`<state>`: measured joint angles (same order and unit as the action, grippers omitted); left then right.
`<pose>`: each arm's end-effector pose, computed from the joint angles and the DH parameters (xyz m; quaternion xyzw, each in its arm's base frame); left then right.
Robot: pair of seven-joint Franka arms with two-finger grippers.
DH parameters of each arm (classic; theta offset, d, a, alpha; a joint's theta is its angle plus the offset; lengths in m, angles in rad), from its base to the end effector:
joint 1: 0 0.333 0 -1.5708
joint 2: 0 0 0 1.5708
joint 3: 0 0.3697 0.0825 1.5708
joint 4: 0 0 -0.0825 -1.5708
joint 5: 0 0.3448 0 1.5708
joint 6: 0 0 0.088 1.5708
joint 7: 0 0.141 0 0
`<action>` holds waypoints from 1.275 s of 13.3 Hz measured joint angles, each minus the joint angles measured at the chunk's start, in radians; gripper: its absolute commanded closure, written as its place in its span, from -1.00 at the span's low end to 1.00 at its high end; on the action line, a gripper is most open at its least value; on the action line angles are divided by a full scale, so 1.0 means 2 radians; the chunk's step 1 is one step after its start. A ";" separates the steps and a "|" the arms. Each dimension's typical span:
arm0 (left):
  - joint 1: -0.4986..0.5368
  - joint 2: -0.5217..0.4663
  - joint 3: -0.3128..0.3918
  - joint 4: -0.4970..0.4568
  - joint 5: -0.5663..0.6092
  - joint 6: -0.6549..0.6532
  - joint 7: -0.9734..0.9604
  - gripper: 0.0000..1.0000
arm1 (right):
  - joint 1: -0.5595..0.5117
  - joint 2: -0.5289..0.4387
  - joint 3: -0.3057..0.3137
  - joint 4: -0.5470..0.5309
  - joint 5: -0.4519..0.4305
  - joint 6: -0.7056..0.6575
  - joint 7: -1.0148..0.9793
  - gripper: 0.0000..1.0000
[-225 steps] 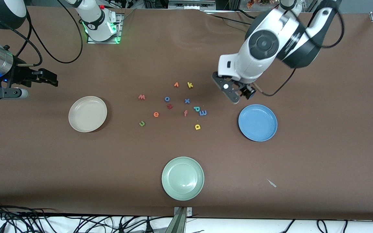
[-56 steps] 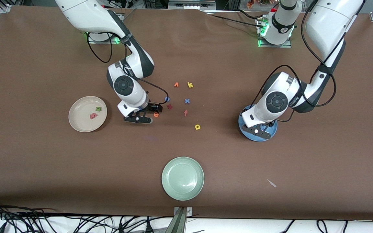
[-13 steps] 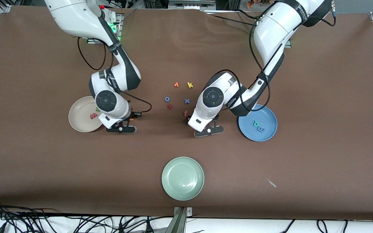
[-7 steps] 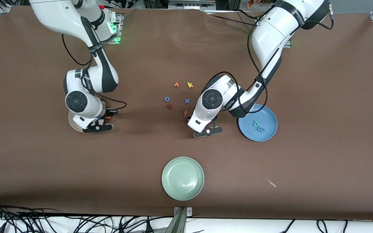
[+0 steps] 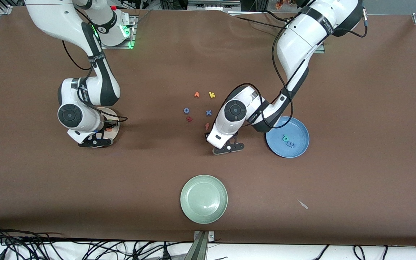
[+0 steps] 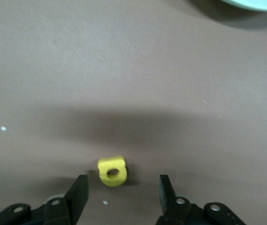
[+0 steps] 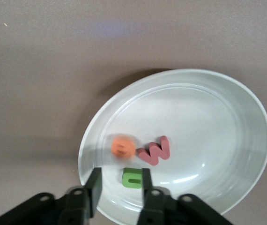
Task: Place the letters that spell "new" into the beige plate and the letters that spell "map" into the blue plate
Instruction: 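Drop the e on the white plate while the left gripper carries yellow a, then return the right arm to rest while the left gripper lowers yellow a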
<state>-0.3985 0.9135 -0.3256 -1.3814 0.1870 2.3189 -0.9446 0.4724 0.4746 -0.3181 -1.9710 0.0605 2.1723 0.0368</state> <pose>0.6059 -0.4450 0.2104 0.9914 0.1126 -0.0168 0.0641 0.5660 0.1015 0.2649 0.9900 0.0456 -0.1180 0.0621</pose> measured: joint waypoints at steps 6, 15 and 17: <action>-0.006 0.003 0.005 0.000 0.004 0.000 -0.003 -0.09 | 0.002 -0.020 0.002 0.082 0.000 -0.142 0.001 -1.00; -0.010 0.006 0.013 0.001 0.023 0.000 -0.012 0.83 | 0.005 -0.068 0.002 0.225 0.000 -0.381 -0.001 -1.00; -0.010 0.006 0.013 0.002 0.023 0.000 -0.013 0.84 | 0.003 -0.083 0.001 0.233 -0.001 -0.394 -0.005 -1.00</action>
<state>-0.4183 0.9259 -0.2991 -1.3768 0.2336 2.3187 -0.9697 0.4791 0.3076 -0.3161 -1.5055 0.0586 1.3843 0.0269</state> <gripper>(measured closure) 0.727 0.000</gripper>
